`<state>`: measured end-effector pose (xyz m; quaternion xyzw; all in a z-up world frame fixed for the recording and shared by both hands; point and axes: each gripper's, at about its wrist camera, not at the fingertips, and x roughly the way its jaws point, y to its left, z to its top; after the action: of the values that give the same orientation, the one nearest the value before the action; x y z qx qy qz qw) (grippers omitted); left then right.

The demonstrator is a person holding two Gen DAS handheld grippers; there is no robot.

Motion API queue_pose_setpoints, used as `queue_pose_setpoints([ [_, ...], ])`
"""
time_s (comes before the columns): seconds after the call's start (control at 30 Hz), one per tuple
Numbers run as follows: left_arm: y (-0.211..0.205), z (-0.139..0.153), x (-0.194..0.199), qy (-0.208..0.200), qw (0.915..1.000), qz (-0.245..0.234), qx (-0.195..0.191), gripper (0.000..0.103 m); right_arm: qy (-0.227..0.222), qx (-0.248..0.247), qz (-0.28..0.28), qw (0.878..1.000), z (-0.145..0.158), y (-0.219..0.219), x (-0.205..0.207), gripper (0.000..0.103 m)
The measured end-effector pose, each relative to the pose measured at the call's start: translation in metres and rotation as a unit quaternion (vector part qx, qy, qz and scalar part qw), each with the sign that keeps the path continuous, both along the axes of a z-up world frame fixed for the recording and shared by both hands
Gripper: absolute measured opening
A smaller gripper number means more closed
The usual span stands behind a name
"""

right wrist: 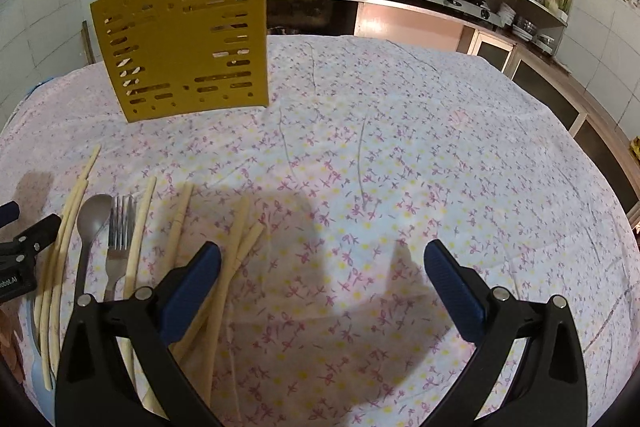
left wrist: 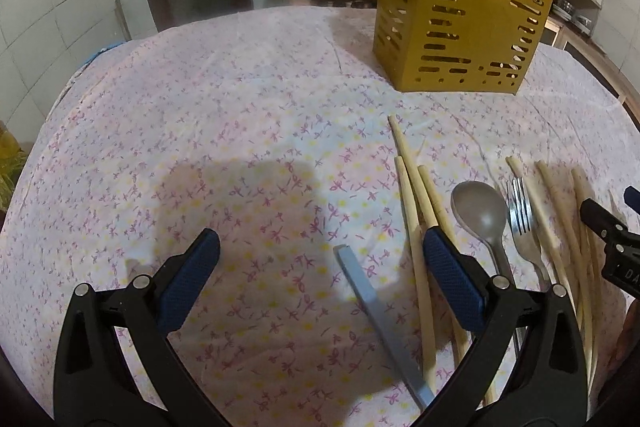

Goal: Organize utensils
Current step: 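Move the right gripper toward the wooden chopsticks beside the spoon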

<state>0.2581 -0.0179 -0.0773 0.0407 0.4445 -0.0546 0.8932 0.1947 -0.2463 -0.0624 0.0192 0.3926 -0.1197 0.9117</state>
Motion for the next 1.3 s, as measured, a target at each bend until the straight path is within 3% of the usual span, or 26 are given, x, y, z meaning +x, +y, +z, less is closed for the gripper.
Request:
queue_pose_setpoints([
  [0.33, -0.002, -0.006, 0.003, 0.010, 0.9999, 0.000, 0.003, 0.099, -0.007, -0.023, -0.020, 1.000, 0.002, -0.002, -0.013, 0.099],
  [0.57, -0.001, -0.006, 0.004, 0.012, 0.9999, 0.002, 0.002, 0.099, 0.028, -0.019, -0.020, 0.999, -0.007, -0.002, -0.004, 0.099],
  [0.77, -0.001, -0.006, 0.009, 0.014, 0.9999, 0.007, 0.002, 0.099, 0.037, 0.031, -0.039, 0.998, -0.011, -0.015, 0.001, 0.099],
  [1.03, 0.000, -0.007, 0.011, 0.015, 0.9999, 0.003, -0.003, 0.099, 0.032, 0.061, -0.039, 0.997, -0.017, -0.022, 0.003, 0.100],
  [1.3, -0.002, -0.008, 0.011, 0.014, 0.9999, 0.004, 0.002, 0.099, 0.031, 0.060, -0.038, 0.997, -0.018, -0.020, 0.003, 0.100],
])
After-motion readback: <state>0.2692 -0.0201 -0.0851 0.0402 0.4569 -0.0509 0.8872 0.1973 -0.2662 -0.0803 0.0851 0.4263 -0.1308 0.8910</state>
